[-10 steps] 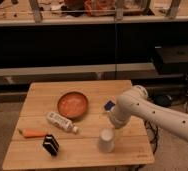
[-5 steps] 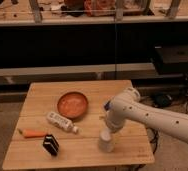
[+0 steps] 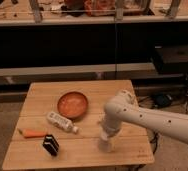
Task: Place the ceramic cup over the eraser
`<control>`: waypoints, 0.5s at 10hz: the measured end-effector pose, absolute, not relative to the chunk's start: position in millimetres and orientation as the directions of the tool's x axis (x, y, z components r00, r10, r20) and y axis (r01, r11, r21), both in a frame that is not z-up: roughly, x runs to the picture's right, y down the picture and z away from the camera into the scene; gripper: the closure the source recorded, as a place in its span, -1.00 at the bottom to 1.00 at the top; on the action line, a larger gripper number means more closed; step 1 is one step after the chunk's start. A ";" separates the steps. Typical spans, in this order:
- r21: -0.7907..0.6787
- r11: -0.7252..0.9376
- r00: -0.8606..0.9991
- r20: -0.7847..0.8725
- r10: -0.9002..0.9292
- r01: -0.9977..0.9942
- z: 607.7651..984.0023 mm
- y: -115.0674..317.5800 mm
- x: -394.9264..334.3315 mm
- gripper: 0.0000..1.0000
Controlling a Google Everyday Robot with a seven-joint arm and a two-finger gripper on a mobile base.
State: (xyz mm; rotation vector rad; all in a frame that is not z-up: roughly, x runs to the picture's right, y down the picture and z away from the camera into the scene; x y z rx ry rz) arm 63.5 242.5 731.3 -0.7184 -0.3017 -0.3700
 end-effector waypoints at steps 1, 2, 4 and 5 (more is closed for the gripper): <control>-0.586 0.686 0.892 0.392 -0.226 0.431 733.7 246.2 63.2 0.03; -0.588 0.685 0.892 0.392 -0.225 0.431 735.5 247.3 62.7 0.22; -0.588 0.684 0.892 0.391 -0.229 0.433 734.5 246.2 63.6 0.64; -0.588 0.682 0.891 0.390 -0.232 0.435 733.8 245.5 64.3 0.79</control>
